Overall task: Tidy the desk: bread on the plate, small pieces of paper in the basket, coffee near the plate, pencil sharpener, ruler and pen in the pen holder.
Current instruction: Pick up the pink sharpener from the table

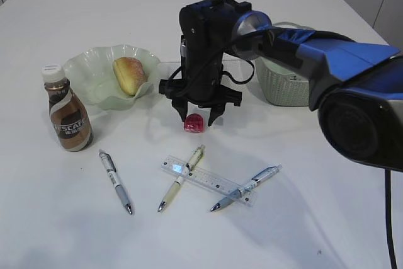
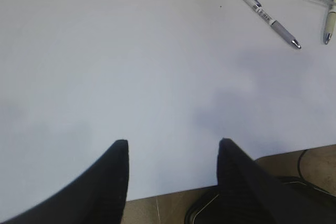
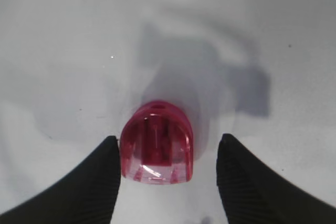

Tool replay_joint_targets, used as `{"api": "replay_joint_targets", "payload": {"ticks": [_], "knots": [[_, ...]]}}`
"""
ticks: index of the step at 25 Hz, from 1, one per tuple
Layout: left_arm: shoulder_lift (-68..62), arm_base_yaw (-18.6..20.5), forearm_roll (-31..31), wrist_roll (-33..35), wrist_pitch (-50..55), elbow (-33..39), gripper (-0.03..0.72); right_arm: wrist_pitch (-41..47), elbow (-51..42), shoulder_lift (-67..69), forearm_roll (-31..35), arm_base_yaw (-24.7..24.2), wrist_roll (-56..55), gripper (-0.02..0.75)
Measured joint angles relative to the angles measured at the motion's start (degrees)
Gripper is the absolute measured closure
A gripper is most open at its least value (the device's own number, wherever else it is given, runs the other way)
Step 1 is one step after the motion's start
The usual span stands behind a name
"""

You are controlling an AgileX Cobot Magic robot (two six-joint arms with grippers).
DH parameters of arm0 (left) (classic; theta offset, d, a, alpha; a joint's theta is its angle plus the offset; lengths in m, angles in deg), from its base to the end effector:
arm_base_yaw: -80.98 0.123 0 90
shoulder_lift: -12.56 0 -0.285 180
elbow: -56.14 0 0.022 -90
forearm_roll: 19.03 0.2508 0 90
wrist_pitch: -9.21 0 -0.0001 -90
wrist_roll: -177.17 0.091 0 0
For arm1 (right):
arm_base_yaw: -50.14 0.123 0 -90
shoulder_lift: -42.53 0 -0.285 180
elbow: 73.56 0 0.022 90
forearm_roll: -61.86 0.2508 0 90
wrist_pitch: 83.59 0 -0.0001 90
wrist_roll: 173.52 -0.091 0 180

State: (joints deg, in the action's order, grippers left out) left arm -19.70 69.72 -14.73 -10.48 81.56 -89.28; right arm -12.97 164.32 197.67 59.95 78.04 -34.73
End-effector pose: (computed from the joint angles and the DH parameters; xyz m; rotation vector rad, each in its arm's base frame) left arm 0.0407 -0.0015 0.3253 0.0718 2.4252 -0.0525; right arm 0.4690 0.2451 0.1440 0.3301 2.9273 0.1378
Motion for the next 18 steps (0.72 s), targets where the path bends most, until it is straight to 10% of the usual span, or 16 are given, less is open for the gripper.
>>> {"api": "replay_joint_targets", "payload": {"ticks": [18], "knots": [[-0.45,0.0,0.24,0.0,0.0,0.0,0.311,0.0,0.0,0.65,0.68,0.0,0.0,0.277]]}}
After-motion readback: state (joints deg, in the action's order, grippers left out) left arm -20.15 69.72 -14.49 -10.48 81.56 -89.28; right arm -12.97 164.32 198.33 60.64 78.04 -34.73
